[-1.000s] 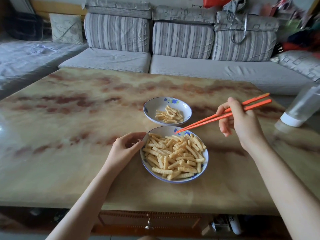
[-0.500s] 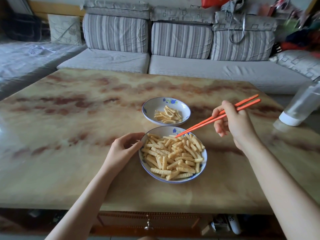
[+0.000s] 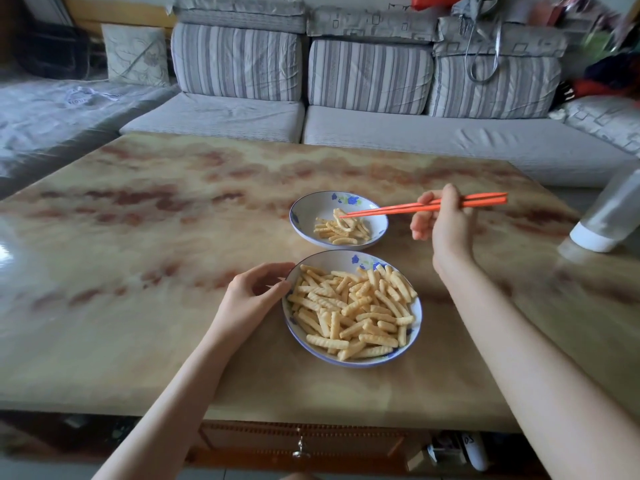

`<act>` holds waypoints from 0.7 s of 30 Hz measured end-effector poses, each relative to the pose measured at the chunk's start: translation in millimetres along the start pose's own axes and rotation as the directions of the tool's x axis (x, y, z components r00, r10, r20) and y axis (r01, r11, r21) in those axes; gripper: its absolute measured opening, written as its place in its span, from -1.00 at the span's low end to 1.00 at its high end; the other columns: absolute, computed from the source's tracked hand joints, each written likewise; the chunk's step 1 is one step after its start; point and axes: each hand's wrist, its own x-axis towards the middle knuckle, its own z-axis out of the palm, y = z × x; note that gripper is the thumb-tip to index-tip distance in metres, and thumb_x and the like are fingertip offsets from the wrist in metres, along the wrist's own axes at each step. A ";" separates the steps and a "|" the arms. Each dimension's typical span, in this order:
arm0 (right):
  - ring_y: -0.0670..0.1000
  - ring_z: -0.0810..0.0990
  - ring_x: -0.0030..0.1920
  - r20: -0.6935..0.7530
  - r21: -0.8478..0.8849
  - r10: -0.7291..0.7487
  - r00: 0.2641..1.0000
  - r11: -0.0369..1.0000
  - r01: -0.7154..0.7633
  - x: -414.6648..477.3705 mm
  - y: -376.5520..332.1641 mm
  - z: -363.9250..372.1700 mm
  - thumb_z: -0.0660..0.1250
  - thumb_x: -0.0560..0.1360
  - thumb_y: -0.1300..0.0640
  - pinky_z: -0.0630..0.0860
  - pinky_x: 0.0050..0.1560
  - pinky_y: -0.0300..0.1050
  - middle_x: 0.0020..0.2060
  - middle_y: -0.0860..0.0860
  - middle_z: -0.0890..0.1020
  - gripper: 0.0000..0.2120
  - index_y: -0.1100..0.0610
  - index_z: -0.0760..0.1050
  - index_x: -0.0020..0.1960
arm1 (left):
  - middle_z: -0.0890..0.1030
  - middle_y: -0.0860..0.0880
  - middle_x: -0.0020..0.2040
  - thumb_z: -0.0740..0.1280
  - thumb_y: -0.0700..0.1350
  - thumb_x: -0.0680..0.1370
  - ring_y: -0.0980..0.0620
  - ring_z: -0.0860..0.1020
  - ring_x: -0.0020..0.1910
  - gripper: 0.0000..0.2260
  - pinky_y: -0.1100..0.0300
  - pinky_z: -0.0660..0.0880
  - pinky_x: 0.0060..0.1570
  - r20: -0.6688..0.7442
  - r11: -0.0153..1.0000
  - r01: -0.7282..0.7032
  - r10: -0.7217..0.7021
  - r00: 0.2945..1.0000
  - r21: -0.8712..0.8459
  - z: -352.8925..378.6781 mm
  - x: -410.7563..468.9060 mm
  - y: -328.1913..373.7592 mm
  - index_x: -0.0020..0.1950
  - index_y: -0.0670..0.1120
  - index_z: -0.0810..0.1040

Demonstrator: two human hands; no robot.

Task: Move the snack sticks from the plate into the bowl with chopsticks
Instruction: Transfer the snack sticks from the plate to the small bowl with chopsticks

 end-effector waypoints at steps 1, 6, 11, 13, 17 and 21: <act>-0.02 0.36 -0.69 0.009 -0.011 -0.006 1.000 1.000 0.006 2.8 3.8 6.0 0.00 0.64 0.10 0.24 -0.61 -0.27 -0.68 0.01 0.47 -0.59 0.17 0.41 -0.30 | 0.70 0.13 -0.02 0.32 -0.08 0.41 0.10 0.65 0.02 -0.73 0.20 0.55 0.10 0.001 1.000 -0.001 0.001 1.000 0.005 -0.2 -0.1 -0.3 0.07 0.04 0.67; -0.02 0.38 -0.68 0.038 -0.034 -0.036 0.999 0.999 0.038 6.9 13.3 14.5 0.00 0.66 0.08 0.25 -0.61 -0.28 -0.66 0.01 0.49 -0.58 0.18 0.43 -0.28 | 0.70 0.13 -0.02 0.33 -0.08 0.41 0.10 0.64 0.02 -0.73 0.24 0.55 0.09 -0.001 1.000 -0.002 0.002 1.000 0.009 -1.2 -0.3 -0.8 0.08 0.03 0.67; -0.02 0.37 -0.67 0.049 -0.041 -0.066 0.997 0.997 0.068 -2.9 6.1 -0.3 0.00 0.66 0.08 0.24 -0.60 -0.29 -0.66 0.01 0.48 -0.58 0.17 0.42 -0.29 | 0.70 0.12 -0.02 0.34 -0.11 0.44 0.08 0.64 0.01 -0.75 0.26 0.55 0.07 -0.002 1.000 -0.011 0.011 1.000 0.006 -1.4 -0.1 -0.9 0.09 0.01 0.67; -0.01 0.36 -0.67 0.070 -0.039 -0.064 0.995 0.997 0.067 -7.9 -1.0 -8.8 0.01 0.65 0.08 0.24 -0.59 -0.29 -0.65 0.02 0.48 -0.59 0.17 0.42 -0.29 | 0.70 0.12 -0.02 0.32 -0.09 0.41 0.08 0.65 0.01 -0.72 0.22 0.55 0.08 -0.005 1.000 -0.008 0.008 1.000 0.004 -0.8 -0.3 -0.4 0.08 0.00 0.67; 0.02 0.32 -0.66 0.197 -0.056 -0.031 0.980 0.998 0.042 -17.5 -17.6 -24.9 0.02 0.64 0.08 0.22 -0.58 -0.30 -0.66 0.05 0.44 -0.59 0.20 0.43 -0.29 | 0.70 0.12 -0.01 0.32 -0.08 0.40 0.08 0.65 0.02 -0.71 0.16 0.55 0.12 0.001 1.000 0.000 0.000 1.000 0.007 -1.3 -0.3 -1.6 0.09 0.02 0.67; 0.05 0.31 -0.65 0.325 -0.131 -0.011 0.946 0.990 0.056 -25.0 -29.3 -38.1 0.02 0.65 0.08 0.22 -0.58 -0.27 -0.65 0.09 0.43 -0.57 0.20 0.45 -0.29 | 0.70 0.15 -0.02 0.32 -0.07 0.40 0.09 0.65 0.01 -0.73 0.17 0.56 0.11 0.001 1.000 -0.003 0.003 1.000 0.014 -1.0 0.2 -1.7 0.07 0.04 0.67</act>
